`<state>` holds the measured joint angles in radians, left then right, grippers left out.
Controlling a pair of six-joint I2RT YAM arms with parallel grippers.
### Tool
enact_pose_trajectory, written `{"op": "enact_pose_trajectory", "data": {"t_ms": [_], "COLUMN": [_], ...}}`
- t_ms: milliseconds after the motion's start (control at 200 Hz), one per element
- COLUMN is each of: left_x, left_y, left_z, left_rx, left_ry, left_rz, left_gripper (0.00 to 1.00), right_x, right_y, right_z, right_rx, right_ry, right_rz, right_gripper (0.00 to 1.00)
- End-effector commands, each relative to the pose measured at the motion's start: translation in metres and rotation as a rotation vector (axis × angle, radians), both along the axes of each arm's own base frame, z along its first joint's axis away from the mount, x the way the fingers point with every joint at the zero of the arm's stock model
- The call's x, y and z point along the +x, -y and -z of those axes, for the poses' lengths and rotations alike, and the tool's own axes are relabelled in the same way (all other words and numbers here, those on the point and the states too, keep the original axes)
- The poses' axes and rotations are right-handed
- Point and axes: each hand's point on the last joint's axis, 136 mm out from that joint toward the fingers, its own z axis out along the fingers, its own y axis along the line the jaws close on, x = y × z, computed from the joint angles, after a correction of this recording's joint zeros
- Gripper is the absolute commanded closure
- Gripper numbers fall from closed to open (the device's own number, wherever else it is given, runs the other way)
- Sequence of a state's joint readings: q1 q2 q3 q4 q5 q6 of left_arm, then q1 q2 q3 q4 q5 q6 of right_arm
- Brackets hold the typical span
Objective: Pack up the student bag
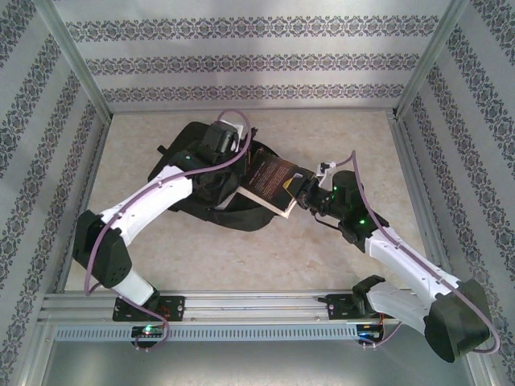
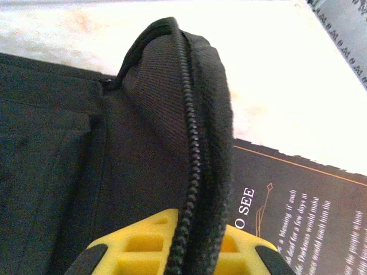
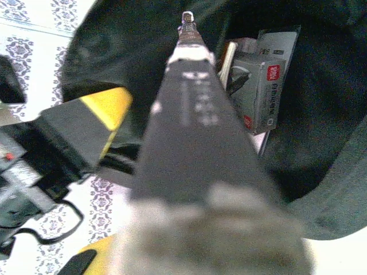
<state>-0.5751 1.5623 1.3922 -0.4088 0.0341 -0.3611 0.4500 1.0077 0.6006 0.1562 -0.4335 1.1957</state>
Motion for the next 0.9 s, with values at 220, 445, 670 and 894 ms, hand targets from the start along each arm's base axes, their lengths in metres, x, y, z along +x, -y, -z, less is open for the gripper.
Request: {"op": "enact_pose_trajectory", "data": {"t_ms": [220,445,670,894], "left_x": [-0.024,-0.028,-0.028,-0.028], "left_y": [-0.035,-0.037,-0.037,-0.036], "left_z": [-0.098,-0.107,-0.109,-0.105], "left_rx": [0.021,0.006,0.012,0.014], "left_ry": [0.243,0.269,0.277,0.268], "left_rz": [0.006,0.009,0.013,0.019], "left_gripper": [1.00,1.00,1.00,1.00], "right_x": [-0.004,-0.002,0.003,0.010], "right_y": [0.000,-0.011,-0.028,-0.035], "right_z": [-0.004,-0.028,-0.039,-0.059], "right_rx": [0.001,0.079,0.209,0.329], "right_ry": [0.065,0.086,0.028,0.011], "right_rz": [-0.010,-0.033,-0.055,-0.044], "right_gripper": [1.00,1.00,1.00,1.00]}}
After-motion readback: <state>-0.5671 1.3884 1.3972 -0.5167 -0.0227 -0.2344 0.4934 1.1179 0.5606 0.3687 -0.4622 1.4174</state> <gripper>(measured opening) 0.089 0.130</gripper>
